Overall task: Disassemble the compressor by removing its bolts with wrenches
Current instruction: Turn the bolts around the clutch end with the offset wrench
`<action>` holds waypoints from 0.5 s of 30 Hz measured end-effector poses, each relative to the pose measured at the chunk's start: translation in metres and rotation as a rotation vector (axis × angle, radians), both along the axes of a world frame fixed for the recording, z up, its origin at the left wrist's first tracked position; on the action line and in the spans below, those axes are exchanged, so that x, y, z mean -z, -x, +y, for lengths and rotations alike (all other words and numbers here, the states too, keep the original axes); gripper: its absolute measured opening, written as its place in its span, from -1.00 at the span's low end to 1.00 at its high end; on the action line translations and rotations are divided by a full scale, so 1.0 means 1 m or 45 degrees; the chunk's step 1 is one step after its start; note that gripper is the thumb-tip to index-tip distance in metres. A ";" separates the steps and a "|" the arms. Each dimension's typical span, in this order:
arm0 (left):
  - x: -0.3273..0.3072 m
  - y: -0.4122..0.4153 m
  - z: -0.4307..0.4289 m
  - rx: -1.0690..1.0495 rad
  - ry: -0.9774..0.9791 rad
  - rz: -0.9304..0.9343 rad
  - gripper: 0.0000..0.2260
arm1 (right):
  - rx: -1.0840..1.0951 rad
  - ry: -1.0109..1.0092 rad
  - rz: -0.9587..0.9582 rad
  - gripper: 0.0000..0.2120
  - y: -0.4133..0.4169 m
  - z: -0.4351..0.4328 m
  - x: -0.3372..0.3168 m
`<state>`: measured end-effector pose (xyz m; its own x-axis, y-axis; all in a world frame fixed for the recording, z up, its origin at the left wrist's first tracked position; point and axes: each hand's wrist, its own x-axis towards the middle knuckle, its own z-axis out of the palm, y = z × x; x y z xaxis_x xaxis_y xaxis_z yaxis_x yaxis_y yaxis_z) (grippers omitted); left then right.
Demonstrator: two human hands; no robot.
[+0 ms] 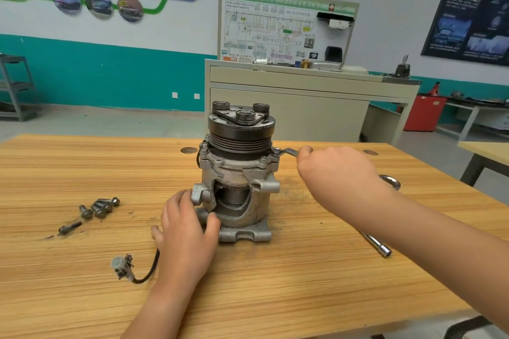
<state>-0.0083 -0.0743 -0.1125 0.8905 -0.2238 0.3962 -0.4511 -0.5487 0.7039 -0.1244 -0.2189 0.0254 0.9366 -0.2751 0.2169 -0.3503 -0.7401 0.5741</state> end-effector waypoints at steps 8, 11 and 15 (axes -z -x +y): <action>-0.001 0.008 -0.004 0.044 0.035 -0.058 -0.36 | -0.150 0.018 -0.037 -0.58 -0.003 -0.053 -0.007; 0.000 0.009 -0.007 0.070 0.059 -0.054 -0.31 | -0.190 0.111 -0.068 -0.53 -0.021 -0.079 -0.011; 0.001 0.007 -0.006 0.107 0.106 -0.060 -0.30 | -0.329 -0.012 -0.316 -0.68 -0.053 -0.094 0.013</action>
<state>-0.0148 -0.0804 -0.1139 0.8499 -0.2617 0.4575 -0.5268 -0.4483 0.7222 -0.0719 -0.3125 0.0123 0.8945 -0.0395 0.4453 -0.2792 -0.8273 0.4875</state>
